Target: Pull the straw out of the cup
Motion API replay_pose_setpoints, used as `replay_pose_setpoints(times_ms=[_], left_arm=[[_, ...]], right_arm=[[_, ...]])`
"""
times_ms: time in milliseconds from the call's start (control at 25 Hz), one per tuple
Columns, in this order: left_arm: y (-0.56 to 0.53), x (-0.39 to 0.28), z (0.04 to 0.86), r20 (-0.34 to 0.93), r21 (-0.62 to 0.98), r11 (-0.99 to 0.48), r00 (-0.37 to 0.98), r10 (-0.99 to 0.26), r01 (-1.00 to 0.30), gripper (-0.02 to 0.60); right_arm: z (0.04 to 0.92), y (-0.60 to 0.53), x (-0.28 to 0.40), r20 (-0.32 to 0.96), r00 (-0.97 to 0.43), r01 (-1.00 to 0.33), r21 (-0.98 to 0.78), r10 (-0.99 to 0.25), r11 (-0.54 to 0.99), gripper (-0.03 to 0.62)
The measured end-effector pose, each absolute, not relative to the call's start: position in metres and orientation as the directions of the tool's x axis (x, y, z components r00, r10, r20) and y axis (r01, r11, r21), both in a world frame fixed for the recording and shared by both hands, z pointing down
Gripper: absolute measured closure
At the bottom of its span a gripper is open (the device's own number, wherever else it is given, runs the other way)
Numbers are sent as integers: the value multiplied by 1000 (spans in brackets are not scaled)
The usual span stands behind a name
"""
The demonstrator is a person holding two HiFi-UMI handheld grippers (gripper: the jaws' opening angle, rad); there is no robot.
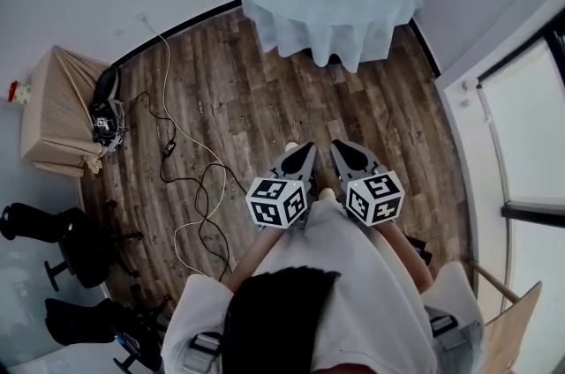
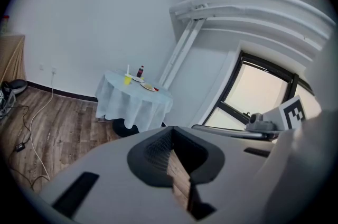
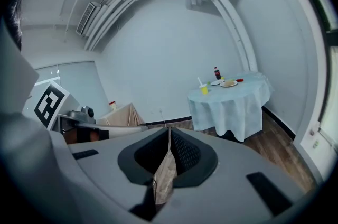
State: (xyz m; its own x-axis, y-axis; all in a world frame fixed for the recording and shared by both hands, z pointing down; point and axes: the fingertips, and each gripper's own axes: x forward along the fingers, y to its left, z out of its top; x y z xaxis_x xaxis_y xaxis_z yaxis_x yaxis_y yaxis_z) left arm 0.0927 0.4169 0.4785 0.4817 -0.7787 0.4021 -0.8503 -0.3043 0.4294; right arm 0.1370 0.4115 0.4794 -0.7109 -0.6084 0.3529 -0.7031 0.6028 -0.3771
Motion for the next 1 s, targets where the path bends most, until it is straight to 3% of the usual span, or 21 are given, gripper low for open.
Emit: replay_pose_setpoints(times_ms=[1000], left_arm=[[244,18,479,400,446,-368,550,-733,-816,574]], right_arm=[[478,248,63,425,-605,-792,-236,-674,563,558]])
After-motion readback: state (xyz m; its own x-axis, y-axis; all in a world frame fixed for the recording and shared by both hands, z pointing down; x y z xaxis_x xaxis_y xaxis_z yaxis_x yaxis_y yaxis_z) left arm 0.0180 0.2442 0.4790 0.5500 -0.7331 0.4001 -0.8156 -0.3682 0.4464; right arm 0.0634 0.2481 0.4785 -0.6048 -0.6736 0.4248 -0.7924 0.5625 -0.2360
